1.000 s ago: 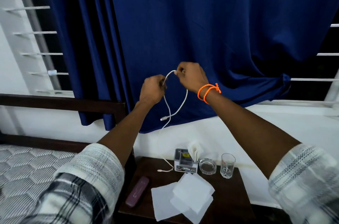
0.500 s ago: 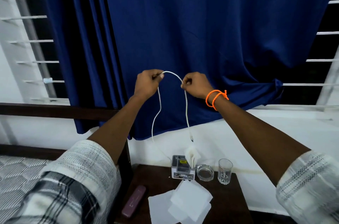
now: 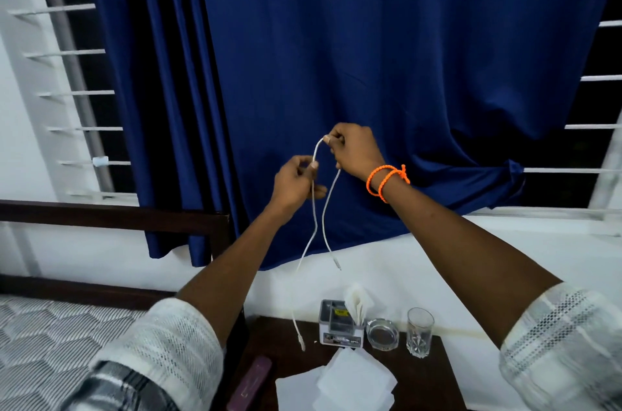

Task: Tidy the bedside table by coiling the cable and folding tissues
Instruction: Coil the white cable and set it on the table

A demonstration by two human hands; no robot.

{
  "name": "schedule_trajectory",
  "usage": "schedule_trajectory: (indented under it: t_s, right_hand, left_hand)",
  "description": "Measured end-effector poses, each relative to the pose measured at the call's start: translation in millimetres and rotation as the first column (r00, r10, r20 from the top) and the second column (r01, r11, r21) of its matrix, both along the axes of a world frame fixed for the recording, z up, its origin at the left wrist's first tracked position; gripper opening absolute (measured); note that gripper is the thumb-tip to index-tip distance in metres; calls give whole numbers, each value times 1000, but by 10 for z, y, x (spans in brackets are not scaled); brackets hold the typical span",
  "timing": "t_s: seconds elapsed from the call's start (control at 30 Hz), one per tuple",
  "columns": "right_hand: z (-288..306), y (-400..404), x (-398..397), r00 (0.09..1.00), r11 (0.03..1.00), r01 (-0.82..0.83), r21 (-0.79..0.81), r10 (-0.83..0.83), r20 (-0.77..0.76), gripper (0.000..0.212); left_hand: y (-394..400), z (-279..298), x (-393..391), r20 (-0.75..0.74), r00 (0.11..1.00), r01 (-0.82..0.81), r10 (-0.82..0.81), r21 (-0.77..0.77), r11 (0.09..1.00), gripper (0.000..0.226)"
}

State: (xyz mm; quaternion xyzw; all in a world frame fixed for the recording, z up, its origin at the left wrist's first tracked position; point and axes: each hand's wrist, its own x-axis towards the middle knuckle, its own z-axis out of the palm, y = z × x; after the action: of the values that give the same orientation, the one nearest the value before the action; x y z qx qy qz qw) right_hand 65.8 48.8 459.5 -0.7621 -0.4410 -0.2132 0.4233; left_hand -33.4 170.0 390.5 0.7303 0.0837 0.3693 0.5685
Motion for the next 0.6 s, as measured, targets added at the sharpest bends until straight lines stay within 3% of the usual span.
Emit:
schedule_trajectory:
  t_s: [0.1,0.27,0.4,0.47,0.6]
  right_hand:
    - [24,-44,103,999,999,44,-4,-44,14,26]
    - [24,-228,353,994,999,48,19,-46,-98,23]
    - [-96,-344,456,953,989,-138,-52,118,-279,12]
    - [-161,-372,452,903,965,-255,-63,214,-372,21]
    - [-189,-324,376,895,939,-327,-105,272,-354,32]
  left_hand:
    - [11,-116,-10,-32,998,55,-58,-67,996,24]
    - [141,-154,-38,-38,997,74,-73,26,997,11]
    - [180,6,-38,36,998,-44,43,36,998,11]
    - [184,109,-21,57,995,-87,83,75,993,12]
    - [142,291,14,50,993,-118,109,209,971,16]
